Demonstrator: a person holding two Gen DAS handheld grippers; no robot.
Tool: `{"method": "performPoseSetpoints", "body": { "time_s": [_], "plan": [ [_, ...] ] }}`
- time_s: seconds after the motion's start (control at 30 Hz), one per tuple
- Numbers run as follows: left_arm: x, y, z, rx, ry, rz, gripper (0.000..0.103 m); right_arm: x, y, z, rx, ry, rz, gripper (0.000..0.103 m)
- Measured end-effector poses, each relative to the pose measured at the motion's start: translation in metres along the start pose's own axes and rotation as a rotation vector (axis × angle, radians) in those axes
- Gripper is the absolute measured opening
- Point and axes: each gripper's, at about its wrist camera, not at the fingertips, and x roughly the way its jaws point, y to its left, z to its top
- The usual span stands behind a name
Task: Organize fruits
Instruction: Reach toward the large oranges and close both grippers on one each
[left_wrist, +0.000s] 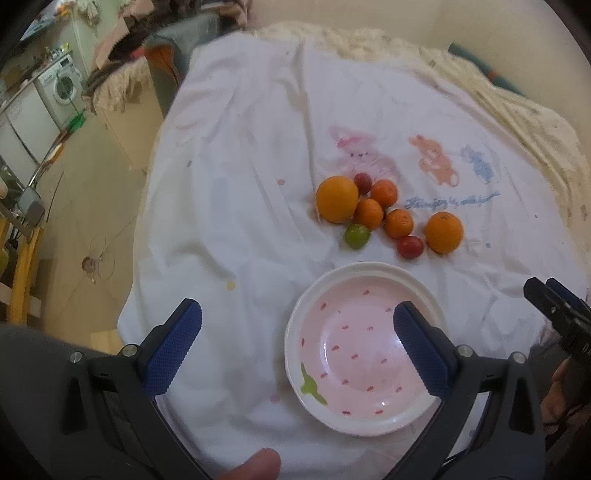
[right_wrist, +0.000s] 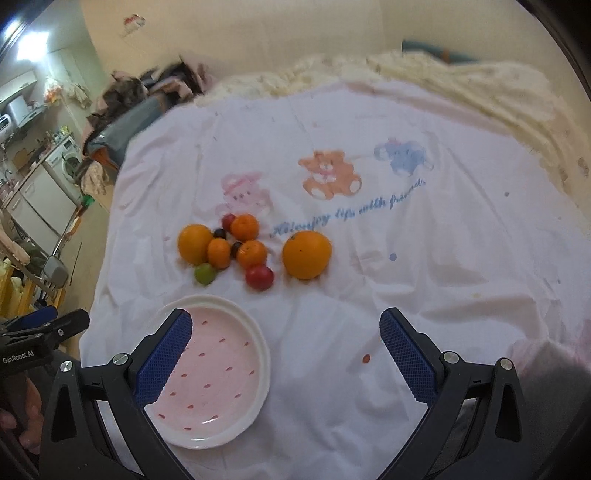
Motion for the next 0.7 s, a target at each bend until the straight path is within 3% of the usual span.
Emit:
{"method": "performPoseSetpoints", "body": {
  "time_s": [0.3,0.5,0.7],
  "plan": [
    [0.059,-0.005,0.044,-0.011,0.163,-0.006,0.102,0.066,-0.019,0.04,-0.017,0.176,0.015,0.103],
    [0.095,-0.017,0.077,0.026,0.188,0.004,0.102,0.107,-0.02,0.059,-0.052,0.246,0.011,0.102],
    [0.127,-0.026,0.101,0.056,0.209,0.001,0.097,0.149,-0.019,0.07,-0.053,0.301,0.0,0.09]
  ]
}}
